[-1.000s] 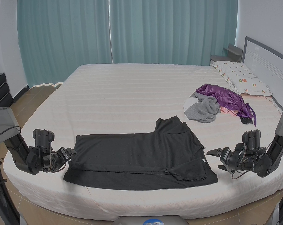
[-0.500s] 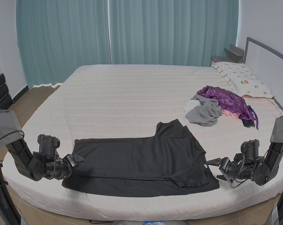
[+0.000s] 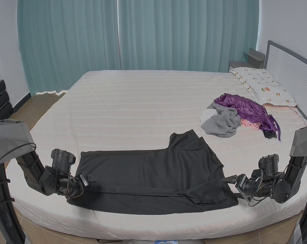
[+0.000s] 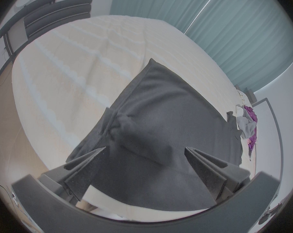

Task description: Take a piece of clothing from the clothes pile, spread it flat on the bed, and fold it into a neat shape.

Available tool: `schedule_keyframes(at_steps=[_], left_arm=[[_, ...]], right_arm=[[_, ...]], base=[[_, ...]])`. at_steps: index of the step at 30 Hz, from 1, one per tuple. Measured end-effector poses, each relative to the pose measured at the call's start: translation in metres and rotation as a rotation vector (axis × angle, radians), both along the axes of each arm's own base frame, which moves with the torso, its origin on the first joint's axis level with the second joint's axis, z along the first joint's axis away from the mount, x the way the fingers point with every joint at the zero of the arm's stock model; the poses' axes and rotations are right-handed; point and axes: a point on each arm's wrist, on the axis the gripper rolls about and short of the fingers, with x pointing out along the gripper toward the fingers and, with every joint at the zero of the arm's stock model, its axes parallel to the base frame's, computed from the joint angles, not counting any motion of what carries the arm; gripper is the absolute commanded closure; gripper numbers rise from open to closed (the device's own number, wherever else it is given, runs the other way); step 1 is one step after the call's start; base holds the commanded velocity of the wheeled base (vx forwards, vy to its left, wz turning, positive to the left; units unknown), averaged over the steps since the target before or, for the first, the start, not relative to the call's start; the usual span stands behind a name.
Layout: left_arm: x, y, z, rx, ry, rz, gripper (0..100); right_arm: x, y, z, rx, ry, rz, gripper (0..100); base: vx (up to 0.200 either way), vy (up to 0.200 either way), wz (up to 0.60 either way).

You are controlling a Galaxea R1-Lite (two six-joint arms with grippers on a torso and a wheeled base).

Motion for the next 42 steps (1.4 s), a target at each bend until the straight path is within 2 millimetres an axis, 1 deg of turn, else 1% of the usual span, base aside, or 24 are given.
schedule_keyframes(at_steps=[4, 9, 12, 17, 23, 28, 33, 38, 42], left_arm=[[0.011, -0.001, -0.005, 0.021, -0.008, 0.014, 0], [0.034, -0.001, -0.008, 0.048, -0.044, 0.044, 0], [0.047, 0.002, -0.01, 0.062, -0.067, 0.08, 0], [0.056, 0.007, -0.011, 0.029, -0.084, 0.146, 0], [0.066, 0.014, -0.006, -0.026, -0.117, 0.224, 0], [0.073, 0.024, -0.001, -0.08, -0.142, 0.269, 0], [0.075, 0.034, 0.009, -0.197, -0.156, 0.277, 0], [0.072, 0.044, 0.017, -0.279, -0.154, 0.26, 0], [0.066, 0.048, 0.016, -0.254, -0.138, 0.218, 0]], right_arm=[[0.0, 0.001, -0.001, -0.003, 0.003, 0.003, 0], [0.0, 0.001, -0.002, -0.005, -0.004, 0.004, 0], [0.0, 0.002, -0.002, -0.006, -0.01, 0.006, 0], [0.0, 0.003, -0.003, -0.004, -0.031, 0.012, 0], [-0.001, 0.004, -0.004, 0.001, -0.076, 0.016, 0], [-0.004, 0.004, -0.007, 0.0, -0.074, 0.016, 0], [-0.005, 0.003, -0.01, -0.001, -0.064, 0.015, 0], [-0.005, 0.003, -0.01, 0.0, -0.06, 0.015, 0], [-0.006, 0.003, -0.011, 0.0, -0.058, 0.015, 0]], base=[[0.0, 0.0, 0.0], [0.0, 0.0, 0.0], [0.0, 0.0, 0.0], [0.0, 0.0, 0.0], [0.0, 0.0, 0.0], [0.0, 0.0, 0.0], [0.0, 0.0, 0.0], [0.0, 0.0, 0.0], [0.0, 0.0, 0.0]])
